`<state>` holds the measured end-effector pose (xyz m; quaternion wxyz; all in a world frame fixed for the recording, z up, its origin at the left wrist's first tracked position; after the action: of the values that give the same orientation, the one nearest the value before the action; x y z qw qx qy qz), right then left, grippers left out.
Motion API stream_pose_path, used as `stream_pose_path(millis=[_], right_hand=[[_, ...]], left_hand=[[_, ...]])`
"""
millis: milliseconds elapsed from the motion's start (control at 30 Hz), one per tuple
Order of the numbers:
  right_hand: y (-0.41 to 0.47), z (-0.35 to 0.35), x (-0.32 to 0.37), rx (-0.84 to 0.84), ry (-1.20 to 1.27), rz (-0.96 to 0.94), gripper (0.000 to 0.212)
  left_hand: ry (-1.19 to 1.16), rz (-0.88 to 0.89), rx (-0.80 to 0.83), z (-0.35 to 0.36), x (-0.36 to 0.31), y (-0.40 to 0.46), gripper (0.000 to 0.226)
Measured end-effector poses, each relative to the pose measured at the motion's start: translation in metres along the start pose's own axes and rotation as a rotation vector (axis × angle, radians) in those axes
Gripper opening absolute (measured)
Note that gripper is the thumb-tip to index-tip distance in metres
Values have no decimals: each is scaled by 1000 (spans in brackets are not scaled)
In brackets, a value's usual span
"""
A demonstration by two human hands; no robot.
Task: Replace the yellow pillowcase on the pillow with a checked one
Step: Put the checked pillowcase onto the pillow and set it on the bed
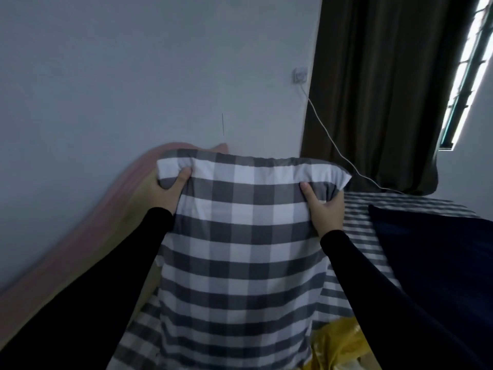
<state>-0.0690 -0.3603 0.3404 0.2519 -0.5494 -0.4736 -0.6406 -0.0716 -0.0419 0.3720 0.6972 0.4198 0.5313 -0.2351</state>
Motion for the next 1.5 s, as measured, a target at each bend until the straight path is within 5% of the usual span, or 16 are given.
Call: stream_pose_path(millis=[267, 367, 467, 633, 767, 900, 1033, 1200, 1300, 1500], right_hand=[[-56, 23, -74, 199, -35, 283, 65], [-73, 31, -83, 111, -50, 321, 58], [-74, 44, -84, 71, -63, 333, 84], [-77, 63, -88, 92, -187, 335, 69], [-64, 90, -68, 108, -278, 312, 78], [-41, 121, -44, 170, -358, 306, 77], [-38, 150, -43, 223, -381, 413, 83], [-73, 173, -97, 288, -395, 647, 91], [-100, 183, -149, 287, -408, 776, 89], [-92, 207, -210, 251, -444, 840, 80]], left_hand=[[124, -191, 99, -61, 63, -24, 82], [40, -312, 102, -80, 97, -31, 93], [29, -331, 161, -95, 123, -19, 115], [-5, -333, 218, -101, 140, -7, 99], [0, -330, 135, -107, 137, 17, 98], [30, -296, 144, -115, 116, 56, 69], [130, -249, 259, -127, 99, 103, 85], [237, -359, 353, -138, 134, 115, 92], [230, -469, 382, -138, 183, 104, 74], [271, -520, 300, -126, 260, 118, 77]])
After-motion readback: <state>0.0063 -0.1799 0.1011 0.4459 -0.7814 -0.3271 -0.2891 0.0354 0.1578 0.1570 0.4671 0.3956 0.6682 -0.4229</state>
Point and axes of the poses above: each hand's wrist, its own y-axis towards the middle knuckle, its own z-axis out of the palm, x = y × z, the point moved 1 cm from there along y, towards the middle knuckle, and after that the axes turned 11 degrees about -y, right-handed, at the moved point
